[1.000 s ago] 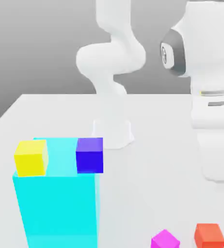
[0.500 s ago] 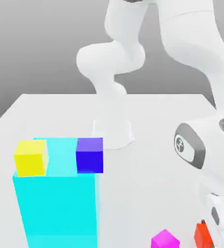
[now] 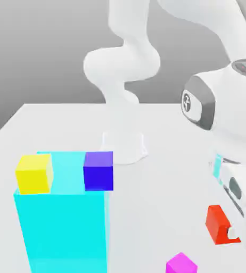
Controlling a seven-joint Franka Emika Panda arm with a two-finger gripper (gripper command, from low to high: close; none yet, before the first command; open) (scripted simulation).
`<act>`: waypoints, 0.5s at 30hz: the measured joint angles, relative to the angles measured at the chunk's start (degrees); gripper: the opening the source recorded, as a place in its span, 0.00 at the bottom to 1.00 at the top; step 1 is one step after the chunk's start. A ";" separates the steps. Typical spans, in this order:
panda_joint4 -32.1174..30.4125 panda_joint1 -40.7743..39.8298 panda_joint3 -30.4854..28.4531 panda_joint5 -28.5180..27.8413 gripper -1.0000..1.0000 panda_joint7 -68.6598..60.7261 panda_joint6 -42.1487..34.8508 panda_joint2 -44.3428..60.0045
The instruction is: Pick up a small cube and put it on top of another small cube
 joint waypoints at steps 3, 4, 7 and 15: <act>0.09 -3.42 -1.66 -0.84 0.00 -7.34 -5.50 -5.40; 0.10 -4.40 -2.18 -1.27 0.00 -9.71 -7.28 -7.18; 0.08 -7.35 -3.62 -2.88 0.00 -16.66 -12.44 -12.40; -2.57 -11.69 -9.11 -7.87 0.00 -31.09 -18.89 -21.90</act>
